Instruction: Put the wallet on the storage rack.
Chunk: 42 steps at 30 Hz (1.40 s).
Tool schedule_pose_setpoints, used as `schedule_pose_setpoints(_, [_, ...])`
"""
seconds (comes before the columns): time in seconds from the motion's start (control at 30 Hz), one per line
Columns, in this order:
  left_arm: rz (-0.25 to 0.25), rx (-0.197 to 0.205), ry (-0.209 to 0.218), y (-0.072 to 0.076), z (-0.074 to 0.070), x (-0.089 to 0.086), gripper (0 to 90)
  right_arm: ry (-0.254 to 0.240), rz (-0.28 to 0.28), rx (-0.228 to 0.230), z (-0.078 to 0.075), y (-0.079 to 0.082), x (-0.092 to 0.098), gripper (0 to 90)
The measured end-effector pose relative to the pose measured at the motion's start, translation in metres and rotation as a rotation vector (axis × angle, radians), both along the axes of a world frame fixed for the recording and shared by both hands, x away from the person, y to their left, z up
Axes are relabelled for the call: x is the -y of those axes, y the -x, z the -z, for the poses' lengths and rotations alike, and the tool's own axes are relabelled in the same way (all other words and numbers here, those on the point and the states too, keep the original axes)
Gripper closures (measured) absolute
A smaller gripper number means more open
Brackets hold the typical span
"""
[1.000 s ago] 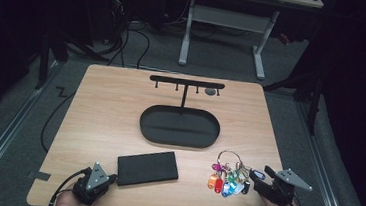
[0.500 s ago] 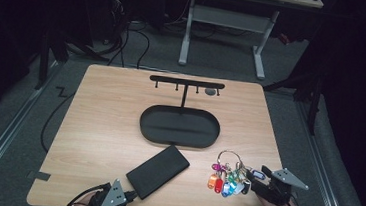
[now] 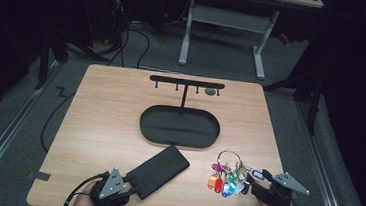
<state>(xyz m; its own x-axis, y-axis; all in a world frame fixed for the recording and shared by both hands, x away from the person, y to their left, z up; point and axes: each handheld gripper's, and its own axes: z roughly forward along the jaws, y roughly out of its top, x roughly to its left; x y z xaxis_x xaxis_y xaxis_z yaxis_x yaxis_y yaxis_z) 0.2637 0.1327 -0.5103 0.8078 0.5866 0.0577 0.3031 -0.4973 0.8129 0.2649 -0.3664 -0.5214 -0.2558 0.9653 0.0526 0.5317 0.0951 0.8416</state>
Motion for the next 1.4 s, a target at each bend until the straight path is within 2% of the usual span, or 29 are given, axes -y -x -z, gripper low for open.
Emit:
schedule_pose_setpoints(0.13, [-0.021, 0.015, 0.022, -0.004, -0.002, 0.005, 46.5, 0.016, 0.012, 0.012, -0.001, 0.005, 0.001, 33.9])
schedule_pose_setpoints(0.23, [-0.017, 0.019, 0.024, -0.008, -0.004, 0.011, 42.7, 0.007, 0.026, 0.022, -0.002, 0.008, 0.003, 33.9])
schedule_pose_setpoints(0.3, [0.015, 0.013, 0.027, -0.017, -0.007, 0.026, 40.8, 0.011, 0.031, 0.034, -0.003, 0.008, 0.004, 34.1])
schedule_pose_setpoints(0.33, [0.015, 0.013, 0.027, -0.017, -0.007, 0.026, 40.5, 0.011, 0.031, 0.034, -0.003, 0.008, 0.004, 34.1])
schedule_pose_setpoints(0.37, [0.031, 0.015, 0.010, -0.022, -0.010, 0.036, 40.6, 0.013, 0.033, 0.032, -0.003, 0.008, 0.004, 34.2])
schedule_pose_setpoints(0.47, [0.050, -0.003, 0.024, -0.027, -0.011, 0.044, 40.8, 0.015, 0.032, 0.025, -0.002, 0.007, 0.004, 34.2])
schedule_pose_setpoints(0.5, [0.073, -0.005, 0.020, -0.027, -0.009, 0.051, 40.7, 0.024, 0.030, 0.017, -0.001, 0.007, 0.003, 34.2])
schedule_pose_setpoints(0.53, [0.073, -0.005, 0.020, -0.027, -0.009, 0.051, 40.6, 0.032, 0.024, 0.019, 0.000, 0.007, 0.002, 34.2])
schedule_pose_setpoints(0.57, [0.082, 0.001, 0.006, -0.025, -0.008, 0.053, 40.4, 0.038, 0.022, 0.016, 0.000, 0.006, 0.002, 34.2])
schedule_pose_setpoints(0.6, [0.098, 0.009, -0.027, -0.020, -0.005, 0.055, 40.2, 0.043, 0.021, 0.017, -0.001, 0.006, 0.001, 34.2])
schedule_pose_setpoints(0.77, [0.117, 0.016, -0.059, -0.010, -0.001, 0.054, 39.5, 0.062, 0.020, 0.021, -0.002, 0.007, -0.003, 34.2])
schedule_pose_setpoints(0.87, [0.124, 0.047, -0.105, -0.001, 0.003, 0.054, 39.6, 0.082, 0.020, 0.021, -0.004, 0.010, -0.007, 34.3])
schedule_pose_setpoints(0.97, [0.131, 0.045, -0.119, 0.001, 0.005, 0.054, 40.0, 0.080, 0.025, 0.022, -0.004, 0.012, -0.007, 34.3])
schedule_pose_setpoints(1.07, [0.128, 0.064, -0.142, 0.002, 0.009, 0.057, 40.4, 0.079, 0.025, 0.025, -0.004, 0.011, -0.005, 34.5])
schedule_pose_setpoints(1.17, [0.126, 0.060, -0.157, 0.000, 0.012, 0.058, 40.3, 0.068, 0.029, 0.019, -0.003, 0.009, -0.003, 34.5])
schedule_pose_setpoints(1.4, [0.100, 0.135, -0.218, 0.005, 0.016, 0.062, 39.7, 0.065, 0.020, 0.027, -0.004, 0.009, -0.002, 34.9])
